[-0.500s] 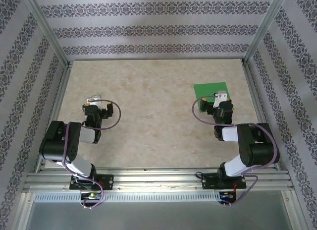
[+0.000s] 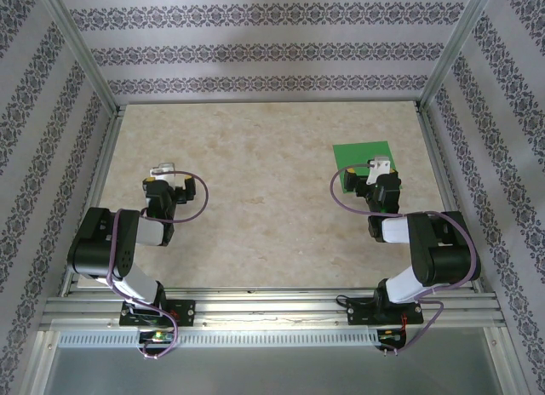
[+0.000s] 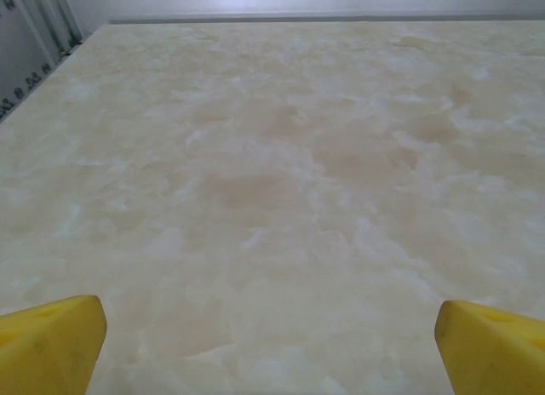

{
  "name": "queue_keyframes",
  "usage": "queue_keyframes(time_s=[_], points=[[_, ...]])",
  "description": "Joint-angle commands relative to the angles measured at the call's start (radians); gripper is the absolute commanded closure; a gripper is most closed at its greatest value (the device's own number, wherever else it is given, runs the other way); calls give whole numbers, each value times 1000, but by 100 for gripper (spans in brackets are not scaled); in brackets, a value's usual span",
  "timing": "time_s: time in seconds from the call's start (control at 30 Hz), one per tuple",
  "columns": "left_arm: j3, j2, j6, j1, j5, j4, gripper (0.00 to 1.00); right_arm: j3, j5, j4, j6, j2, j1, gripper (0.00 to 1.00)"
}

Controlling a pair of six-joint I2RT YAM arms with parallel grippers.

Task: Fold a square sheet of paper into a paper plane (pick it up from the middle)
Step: Move the square sheet of paper to the center of the table.

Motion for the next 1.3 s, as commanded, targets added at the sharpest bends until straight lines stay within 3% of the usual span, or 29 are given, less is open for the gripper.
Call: queue_keyframes(time_s=[0.0,0.5,0.63,0.8,1.0,1.13,1.2,1.27], points=[[18,3,14,6,34,8,1,1,-19,28,13,2,-10,2],[-9,-2,25,6,70,53,1,-4,-14,30,-1,-8,1,2],[-49,-50,8,6,24,91,1,16,-6,-35,-1,-48,6,2],[28,-220,-35,8,-26,-222,1,115,22,-368,84,-177,-18,2],[107,-394,-151,8,-29,-462,1,183,46,-568,178,-271,-53,2],[179,-448,-252,8,-6,-627,1,295,-119,-781,335,-244,-134,2],[236,-456,-318,9,17,-760,1,359,-277,-856,458,-190,-206,2],[283,-465,-315,11,116,-854,1,378,-490,-818,550,-132,-286,2]])
